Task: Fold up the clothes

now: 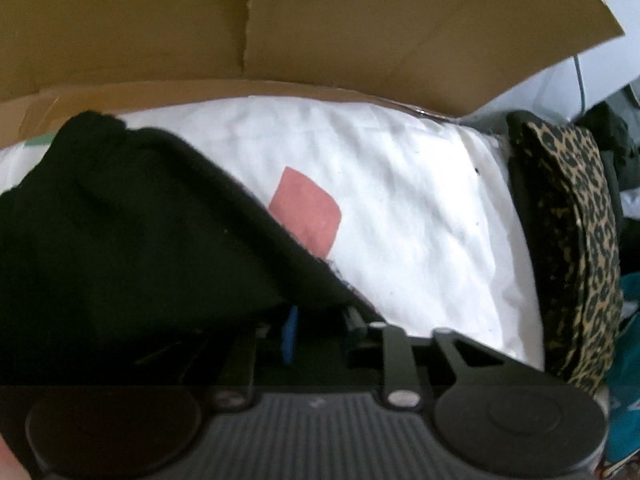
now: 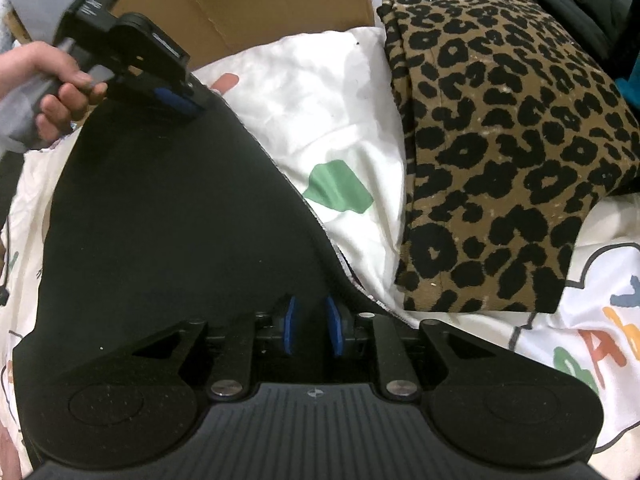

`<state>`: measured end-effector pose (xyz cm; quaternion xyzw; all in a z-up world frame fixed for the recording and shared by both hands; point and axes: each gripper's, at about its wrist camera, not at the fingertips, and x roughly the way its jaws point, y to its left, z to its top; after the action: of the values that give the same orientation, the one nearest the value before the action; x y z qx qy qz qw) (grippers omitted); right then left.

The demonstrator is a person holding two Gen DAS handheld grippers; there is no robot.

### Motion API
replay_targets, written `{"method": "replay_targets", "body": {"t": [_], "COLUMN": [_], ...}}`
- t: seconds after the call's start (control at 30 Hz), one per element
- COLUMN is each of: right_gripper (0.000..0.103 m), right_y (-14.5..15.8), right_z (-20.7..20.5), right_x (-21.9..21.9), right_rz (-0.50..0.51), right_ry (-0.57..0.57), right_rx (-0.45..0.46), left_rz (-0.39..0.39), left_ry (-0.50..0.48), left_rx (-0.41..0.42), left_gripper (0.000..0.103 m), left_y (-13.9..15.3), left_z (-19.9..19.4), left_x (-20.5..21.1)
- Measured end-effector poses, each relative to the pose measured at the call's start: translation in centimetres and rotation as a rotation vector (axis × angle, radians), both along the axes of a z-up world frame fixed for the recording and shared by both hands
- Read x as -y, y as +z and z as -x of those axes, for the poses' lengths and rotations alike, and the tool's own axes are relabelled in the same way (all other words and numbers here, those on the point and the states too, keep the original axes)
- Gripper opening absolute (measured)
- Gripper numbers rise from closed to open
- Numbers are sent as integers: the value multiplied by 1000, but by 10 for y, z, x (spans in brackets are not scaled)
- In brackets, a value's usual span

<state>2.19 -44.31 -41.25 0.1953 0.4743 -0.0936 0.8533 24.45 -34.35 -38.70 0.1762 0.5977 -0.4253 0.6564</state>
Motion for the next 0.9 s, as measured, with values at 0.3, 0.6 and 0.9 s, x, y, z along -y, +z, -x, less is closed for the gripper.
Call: {"method": "replay_targets", "body": {"t": [0.3, 0.6, 0.9], "right_gripper": [47, 69, 70], "right_y": [13, 60, 61], "right_z": [4, 12, 12], "right_x": [11, -2, -10], "right_rz": [-87, -50, -8], "right_ry": [-82, 27, 47], "right_rx": [49, 171, 180], "left_rz": [-83, -7, 12], "left_ry": [22, 74, -4], "left_rx": [120, 195, 239], "left_gripper": [77, 95, 95], "left_y": [44, 118, 134], "left_z": [24, 30, 6], "left_x": [-27, -55, -69]}}
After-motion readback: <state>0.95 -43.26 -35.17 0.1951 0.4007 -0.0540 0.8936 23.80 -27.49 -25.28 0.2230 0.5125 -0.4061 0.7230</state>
